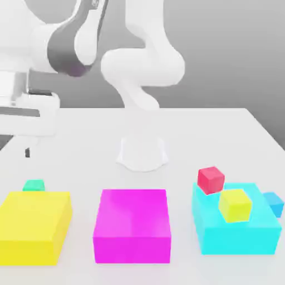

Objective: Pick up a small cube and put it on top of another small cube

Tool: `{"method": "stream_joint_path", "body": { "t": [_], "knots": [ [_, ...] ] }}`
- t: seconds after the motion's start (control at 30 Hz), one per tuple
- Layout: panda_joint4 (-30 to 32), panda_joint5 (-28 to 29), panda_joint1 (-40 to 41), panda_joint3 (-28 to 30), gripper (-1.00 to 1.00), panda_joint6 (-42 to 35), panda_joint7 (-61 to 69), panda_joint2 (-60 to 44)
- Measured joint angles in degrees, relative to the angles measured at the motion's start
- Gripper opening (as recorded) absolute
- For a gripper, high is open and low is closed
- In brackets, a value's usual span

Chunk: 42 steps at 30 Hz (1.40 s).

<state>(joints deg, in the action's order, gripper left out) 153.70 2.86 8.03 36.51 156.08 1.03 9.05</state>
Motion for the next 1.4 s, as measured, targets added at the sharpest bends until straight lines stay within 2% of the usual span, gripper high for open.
{"method": "stream_joint_path", "body": {
  "t": [0.1, 0.17, 0.27, 0.43, 0.47, 0.63, 0.67, 0.73, 0.8, 0.9, 0.97, 1.1, 1.4],
  "knots": [
    [3.18, -4.76, 2.84, 3.98, 0.0, 3.54, 10.5, -6.34],
    [5.24, -9.48, 5.36, 3.99, 0.0, 5.76, 18.59, -10.79],
    [5.09, -20.07, 10.93, -2.25, 0.0, 9.08, 28.62, -16.99],
    [2.4, -35.84, 23.29, -17.91, 0.0, 14.69, 40.92, -25.85],
    [1.87, -38.25, 25.58, -20.71, -1.0, 15.74, 42.8, -27.36],
    [1.87, -38.25, 25.57, -20.71, -1.0, 15.58, 42.81, -27.35],
    [1.62, -39.4, 26.83, -22.21, -1.0, 16.15, 43.72, -28.1],
    [2.15, -37.05, 24.57, -19.45, -1.0, 15.1, 41.86, -26.61],
    [3.2, -31.76, 20.63, -14.35, -1.0, 13.16, 37.8, -23.64],
    [4.96, -20.85, 15.98, -7.23, -1.0, 10.04, 29.6, -18.21],
    [5.87, -13.06, 14.82, -4.53, -1.0, 7.75, 23.77, -14.49],
    [2.69, -5.95, 9.63, -5.17, -1.0, 2.54, 15.67, -12.59],
    [-2.35, -0.35, -8.42, -14.34, -1.0, -2.9, 7.15, -12.01]
  ]
}}
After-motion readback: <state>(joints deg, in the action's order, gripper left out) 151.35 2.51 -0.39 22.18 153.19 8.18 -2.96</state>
